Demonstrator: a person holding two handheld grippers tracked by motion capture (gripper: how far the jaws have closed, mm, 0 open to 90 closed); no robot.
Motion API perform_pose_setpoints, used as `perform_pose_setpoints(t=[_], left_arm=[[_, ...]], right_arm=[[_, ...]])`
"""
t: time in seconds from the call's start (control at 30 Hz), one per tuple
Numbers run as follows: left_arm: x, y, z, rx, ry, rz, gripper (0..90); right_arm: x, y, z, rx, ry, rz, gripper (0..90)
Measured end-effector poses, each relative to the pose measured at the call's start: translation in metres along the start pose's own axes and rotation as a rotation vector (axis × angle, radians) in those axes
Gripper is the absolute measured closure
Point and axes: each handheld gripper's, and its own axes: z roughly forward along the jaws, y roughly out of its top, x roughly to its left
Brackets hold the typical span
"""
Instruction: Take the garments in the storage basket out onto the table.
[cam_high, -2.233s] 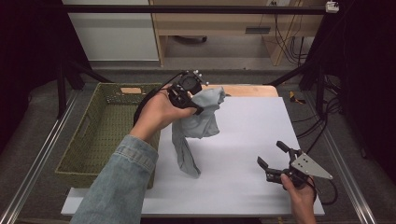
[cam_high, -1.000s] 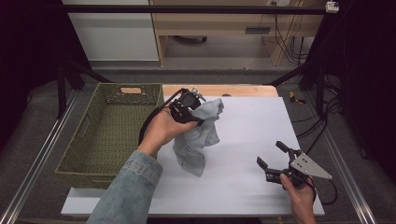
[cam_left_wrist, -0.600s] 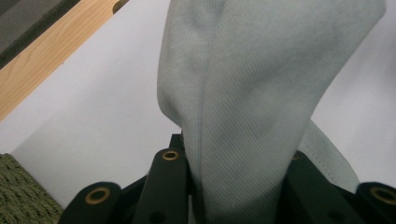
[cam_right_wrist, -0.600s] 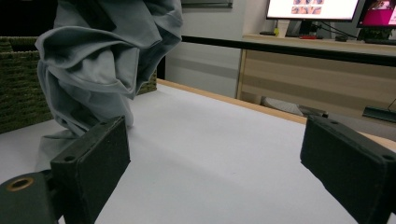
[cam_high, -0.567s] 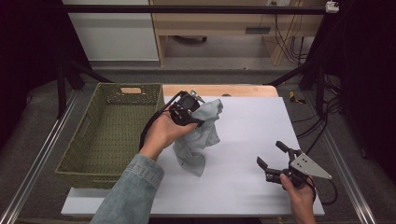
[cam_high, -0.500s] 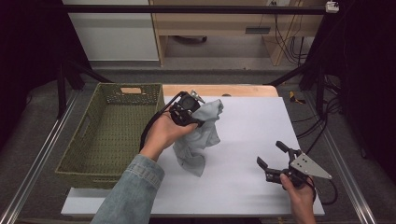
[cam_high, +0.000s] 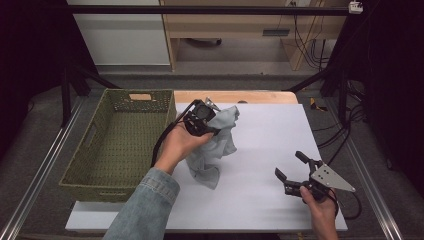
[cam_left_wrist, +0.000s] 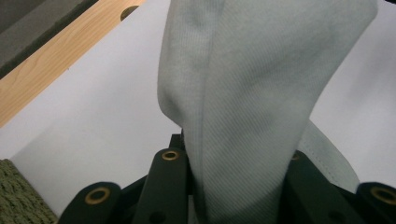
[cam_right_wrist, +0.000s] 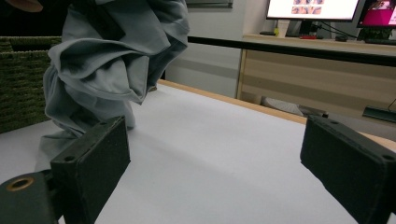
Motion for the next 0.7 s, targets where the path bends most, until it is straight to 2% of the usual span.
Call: perform_pose_setpoints(t=[0.07,0.13,0.23,0.7], left_arm=[[0.0003,-0.0001,0.0001,0.006,0.002,0.012,73.3],[-0.0005,-0.0009,0.0017,-0.008,-0.006,-0.004,73.3],[0.0003,-0.002,0.002,0.002,-0.004,0.006,73.3],[-0.0019,-0.006,0.0053,-0.006,-0.011,-0.004,73.2]], right_arm=[[0.0003,-0.0001,0.0001,0.005,0.004,-0.001,8.3],[0.0006,-0.0002,0.0003,0.003,0.004,-0.001,8.3],[0.0003,-0.0001,0.0001,0.004,0.003,-0.002,8.3],[0.0007,-0.0002,0.0004,0.003,0.004,0.0,8.3]])
